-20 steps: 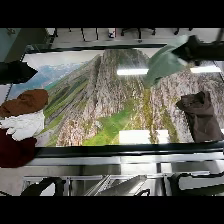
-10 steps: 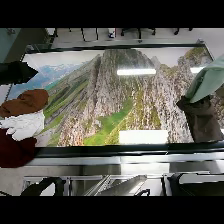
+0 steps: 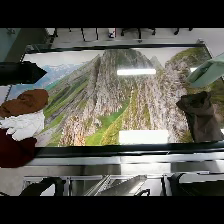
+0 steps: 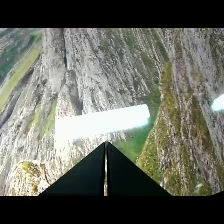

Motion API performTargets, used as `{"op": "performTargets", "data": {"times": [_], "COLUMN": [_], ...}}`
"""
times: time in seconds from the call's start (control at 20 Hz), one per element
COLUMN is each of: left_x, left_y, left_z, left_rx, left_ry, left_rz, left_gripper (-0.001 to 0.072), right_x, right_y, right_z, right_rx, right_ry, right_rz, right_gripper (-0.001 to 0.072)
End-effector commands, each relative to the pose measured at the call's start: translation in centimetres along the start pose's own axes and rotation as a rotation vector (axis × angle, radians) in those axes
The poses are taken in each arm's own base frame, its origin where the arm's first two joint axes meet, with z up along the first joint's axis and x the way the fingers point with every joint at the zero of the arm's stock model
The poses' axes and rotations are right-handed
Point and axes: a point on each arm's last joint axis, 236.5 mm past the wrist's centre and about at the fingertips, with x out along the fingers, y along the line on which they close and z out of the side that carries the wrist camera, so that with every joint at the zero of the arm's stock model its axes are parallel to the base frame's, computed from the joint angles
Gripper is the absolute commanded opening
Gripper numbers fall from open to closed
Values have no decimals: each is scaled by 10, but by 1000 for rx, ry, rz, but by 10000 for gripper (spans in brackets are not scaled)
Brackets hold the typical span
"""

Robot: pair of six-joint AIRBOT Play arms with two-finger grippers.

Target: Fold the shirts.

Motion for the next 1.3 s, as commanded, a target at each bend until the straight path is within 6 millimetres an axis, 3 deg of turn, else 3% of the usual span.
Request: {"op": "performTargets", "data": {"times": [0.0,0.05,0.25,0.4,0.55,0.75,0.8,0.85,0.9,1.0,1.1,1.2,1.25], "left_x": [14,21,48,66,74,72,72,71,71,70,70,70,70], "left_y": [-21,-27,-48,-62,-78,-89,-89,-88,-88,-88,-88,-87,-87], "left_z": [-6,-9,-23,-36,-48,-54,-56,-58,-59,-62,-63,-61,-60], "left_rx": [35,45,76,113,158,191,191,192,192,193,194,191,190], "left_ry": [37,53,126,186,229,242,251,259,267,278,283,277,271], "left_rz": [-45,-59,-107,-138,-169,-191,-190,-190,-190,-191,-191,-189,-189], "left_gripper": [13,13,13,13,13,13,13,13,14,13,13,13,13], "right_x": [-12,-24,-91,-147,-180,-174,-168,-163,-160,-160,-153,-132,-114], "right_y": [-43,-54,-68,-107,-149,-198,-212,-222,-229,-232,-220,-188,-162], "right_z": [-37,-49,-72,-103,-146,-199,-208,-214,-219,-227,-221,-205,-194], "right_rx": [132,141,192,233,286,332,338,337,320,340,341,307,275], "right_ry": [141,178,172,240,343,396,405,424,469,517,508,475,448], "right_rz": [-211,-291,-546,-827,-1023,-1065,-1070,-1074,-1077,-1089,-1042,-890,-764], "right_gripper": [19,19,21,21,21,34,144,493,697,697,697,697,696]}}
